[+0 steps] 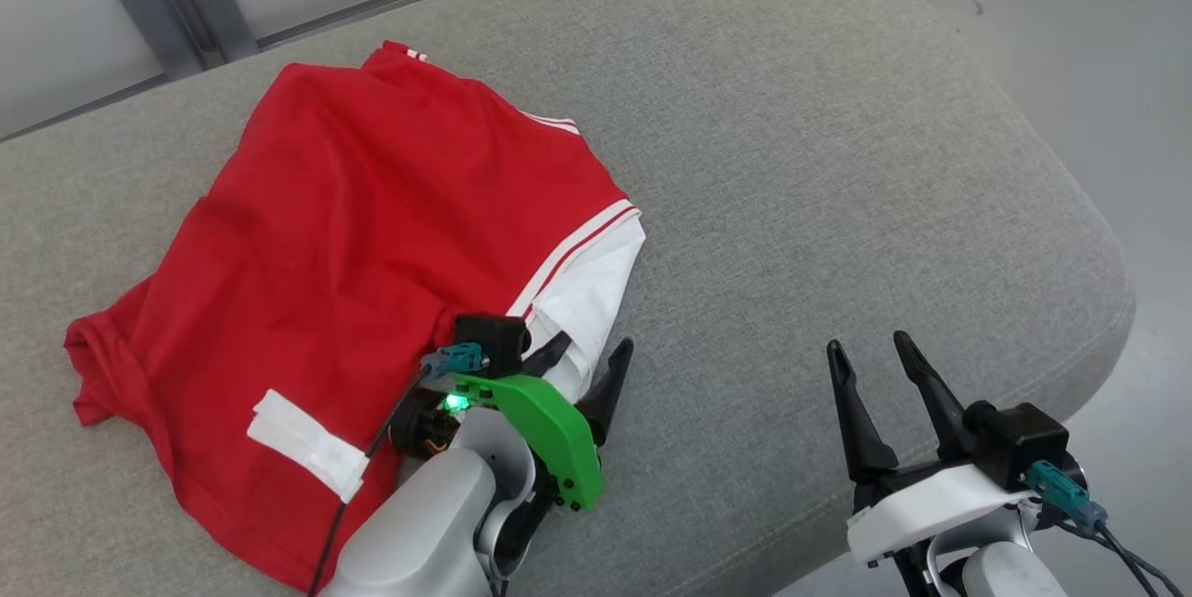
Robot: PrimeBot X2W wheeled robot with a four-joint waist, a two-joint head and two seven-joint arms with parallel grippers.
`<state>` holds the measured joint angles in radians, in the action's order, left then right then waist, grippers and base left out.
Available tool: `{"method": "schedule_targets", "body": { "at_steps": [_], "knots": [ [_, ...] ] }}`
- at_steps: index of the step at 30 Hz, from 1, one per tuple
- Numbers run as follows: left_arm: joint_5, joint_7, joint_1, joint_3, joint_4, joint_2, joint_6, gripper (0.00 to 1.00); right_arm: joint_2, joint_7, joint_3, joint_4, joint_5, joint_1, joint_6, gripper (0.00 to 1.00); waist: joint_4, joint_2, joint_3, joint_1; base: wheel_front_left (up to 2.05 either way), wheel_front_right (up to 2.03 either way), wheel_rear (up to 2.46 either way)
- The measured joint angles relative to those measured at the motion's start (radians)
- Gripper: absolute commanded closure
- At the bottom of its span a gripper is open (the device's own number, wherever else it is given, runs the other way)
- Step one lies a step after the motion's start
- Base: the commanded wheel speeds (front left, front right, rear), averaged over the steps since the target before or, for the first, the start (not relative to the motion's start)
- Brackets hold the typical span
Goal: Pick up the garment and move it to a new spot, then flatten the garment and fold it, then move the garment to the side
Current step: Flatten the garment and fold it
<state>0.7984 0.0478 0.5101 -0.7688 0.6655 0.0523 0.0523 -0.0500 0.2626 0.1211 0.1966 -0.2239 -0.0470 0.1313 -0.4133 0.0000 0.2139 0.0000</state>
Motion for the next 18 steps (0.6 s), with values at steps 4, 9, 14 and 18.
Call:
{"method": "schedule_targets", "body": {
  "at_steps": [4, 9, 14, 18],
  "knots": [
    [0.011, 0.024, 0.026, -0.051, 0.000, -0.002, 0.038, 0.00, 0.000, 0.000, 0.001, 0.001, -0.004, 0.000, 0.000, 0.00, -0.006, 0.0000, 0.010, 0.0000, 0.00, 0.00, 0.00],
    [0.022, 0.046, 0.023, -0.177, -0.036, -0.003, 0.063, 0.00, 0.000, 0.000, 0.002, 0.003, -0.004, -0.002, 0.000, 0.00, 0.005, 0.0000, 0.005, 0.0000, 0.00, 0.00, 0.00],
    [0.060, 0.070, 0.017, -0.315, -0.087, -0.004, 0.072, 0.00, 0.000, 0.000, 0.007, 0.007, -0.002, -0.005, 0.000, 0.00, 0.022, 0.0000, -0.004, 0.0000, 0.00, 0.00, 0.00],
    [0.084, 0.119, 0.018, -0.373, -0.133, -0.004, 0.074, 0.00, 0.000, 0.000, -0.002, 0.007, 0.006, -0.005, 0.000, 0.00, 0.041, 0.0000, -0.017, 0.0000, 0.00, 0.00, 0.00]
  ]
}}
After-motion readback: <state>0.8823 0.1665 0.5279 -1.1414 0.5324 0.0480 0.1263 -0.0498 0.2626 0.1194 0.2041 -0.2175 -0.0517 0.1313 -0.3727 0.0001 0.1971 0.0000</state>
